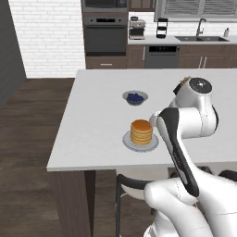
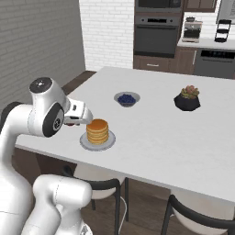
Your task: Take the strawberry from the fridge and place it on top of the pancake, located on the dining counter.
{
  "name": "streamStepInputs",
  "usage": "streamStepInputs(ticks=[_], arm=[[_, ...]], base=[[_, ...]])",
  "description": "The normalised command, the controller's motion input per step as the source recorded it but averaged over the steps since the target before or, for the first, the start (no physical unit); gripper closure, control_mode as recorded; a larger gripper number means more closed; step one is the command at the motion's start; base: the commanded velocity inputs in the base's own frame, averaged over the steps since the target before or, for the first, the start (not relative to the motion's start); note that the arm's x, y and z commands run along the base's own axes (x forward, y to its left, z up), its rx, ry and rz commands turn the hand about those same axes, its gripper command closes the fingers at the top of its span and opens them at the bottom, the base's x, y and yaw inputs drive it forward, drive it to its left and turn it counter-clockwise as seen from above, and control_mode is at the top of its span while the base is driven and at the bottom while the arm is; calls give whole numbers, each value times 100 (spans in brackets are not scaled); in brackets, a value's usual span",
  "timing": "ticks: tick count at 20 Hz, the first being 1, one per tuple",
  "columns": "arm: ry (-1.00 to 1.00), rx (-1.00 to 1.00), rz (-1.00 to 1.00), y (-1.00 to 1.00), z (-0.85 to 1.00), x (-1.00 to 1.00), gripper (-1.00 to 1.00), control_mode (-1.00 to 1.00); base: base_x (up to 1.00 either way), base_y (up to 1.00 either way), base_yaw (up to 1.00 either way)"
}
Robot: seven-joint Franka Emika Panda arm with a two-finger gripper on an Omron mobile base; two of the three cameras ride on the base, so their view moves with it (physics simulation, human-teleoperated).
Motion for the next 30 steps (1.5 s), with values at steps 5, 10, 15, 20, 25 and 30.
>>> streamStepInputs(ticks=[5, 10, 15, 20, 25, 30], arm=[[0, 0, 0, 1, -19, 67, 100, -100], [5, 0, 0, 8, 0, 42, 100, -100], [3, 0, 0, 7, -12, 60, 100, -100], [0, 0, 0, 0, -22, 34, 100, -100], [0, 0, 0, 0, -36, 11, 100, -100], [0, 0, 0, 0, -30, 39, 100, -100]], base=[[0, 0, 0], [0, 0, 0], [0, 0, 0], [0, 0, 0], [0, 0, 0], [0, 0, 0]])
